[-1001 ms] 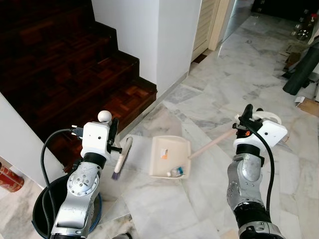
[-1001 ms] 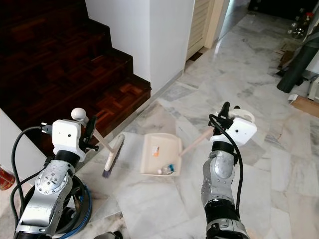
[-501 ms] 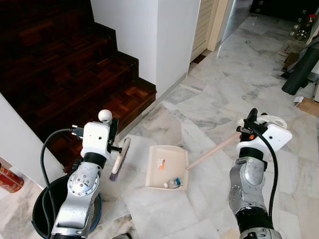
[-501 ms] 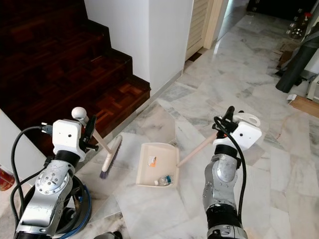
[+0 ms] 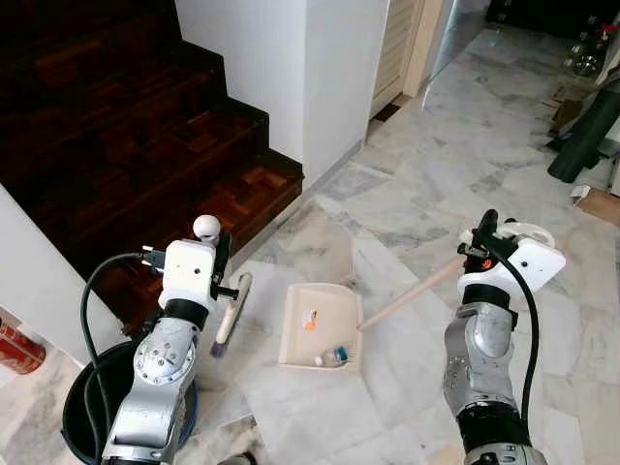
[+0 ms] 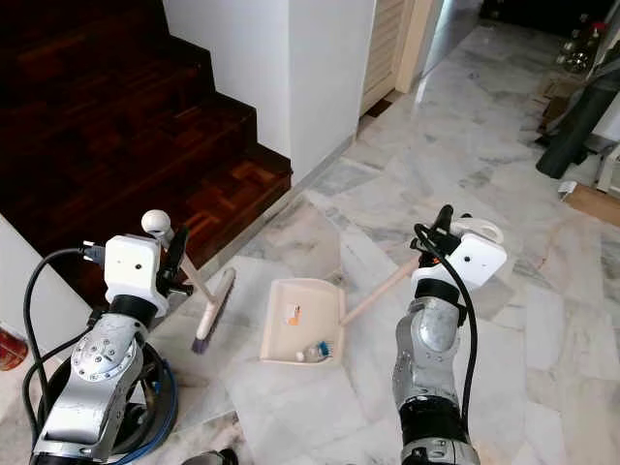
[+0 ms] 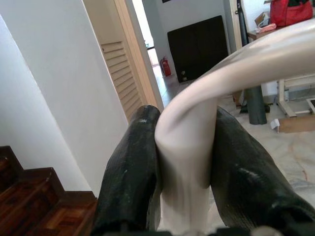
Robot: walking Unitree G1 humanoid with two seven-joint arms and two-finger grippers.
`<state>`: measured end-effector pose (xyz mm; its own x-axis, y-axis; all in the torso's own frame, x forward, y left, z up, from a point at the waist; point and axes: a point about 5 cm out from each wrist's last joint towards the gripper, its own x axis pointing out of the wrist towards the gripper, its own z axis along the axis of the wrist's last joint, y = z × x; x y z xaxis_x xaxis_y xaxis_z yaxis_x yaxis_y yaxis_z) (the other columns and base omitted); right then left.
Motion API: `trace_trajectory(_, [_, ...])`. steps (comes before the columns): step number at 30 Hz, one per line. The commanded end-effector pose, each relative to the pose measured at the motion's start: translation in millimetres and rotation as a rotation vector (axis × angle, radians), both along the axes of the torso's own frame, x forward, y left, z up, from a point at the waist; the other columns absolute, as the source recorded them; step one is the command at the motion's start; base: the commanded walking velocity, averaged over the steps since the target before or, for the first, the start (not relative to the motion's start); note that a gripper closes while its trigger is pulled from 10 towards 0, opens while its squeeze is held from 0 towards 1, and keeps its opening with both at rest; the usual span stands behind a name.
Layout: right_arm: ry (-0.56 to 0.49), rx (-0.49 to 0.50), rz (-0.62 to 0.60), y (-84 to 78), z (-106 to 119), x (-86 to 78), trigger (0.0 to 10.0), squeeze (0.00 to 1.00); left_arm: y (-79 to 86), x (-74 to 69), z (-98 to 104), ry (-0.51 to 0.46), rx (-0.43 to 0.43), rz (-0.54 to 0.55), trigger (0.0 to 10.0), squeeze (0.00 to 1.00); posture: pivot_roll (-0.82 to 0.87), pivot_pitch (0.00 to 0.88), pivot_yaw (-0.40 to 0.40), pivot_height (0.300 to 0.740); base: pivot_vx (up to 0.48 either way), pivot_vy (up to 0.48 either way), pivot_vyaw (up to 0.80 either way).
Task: Sweep floor
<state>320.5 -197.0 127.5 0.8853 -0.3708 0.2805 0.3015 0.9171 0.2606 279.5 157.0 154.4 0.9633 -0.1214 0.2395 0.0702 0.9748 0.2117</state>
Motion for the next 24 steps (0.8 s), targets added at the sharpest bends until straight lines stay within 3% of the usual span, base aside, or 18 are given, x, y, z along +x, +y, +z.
trace_trajectory(1, [-0.076, 0.0, -0.004, 0.4, 16.6, 0.9, 10.0, 0.0, -1.0, -3.6, 12.3, -0.078, 0.006, -0.007, 10.0, 0.0, 0.14, 0.12, -0.018, 0.74, 0.0, 0.0, 0.0])
trace_trajectory(24, [-0.044, -0.006, -0.003, 0.5, 13.5, 1.4, 10.0, 0.0, -4.2, -5.4, 11.3, -0.073, -0.011, -0.026, 10.0, 0.0, 0.13, 0.124, -0.022, 0.74, -0.021, 0.0, 0.0])
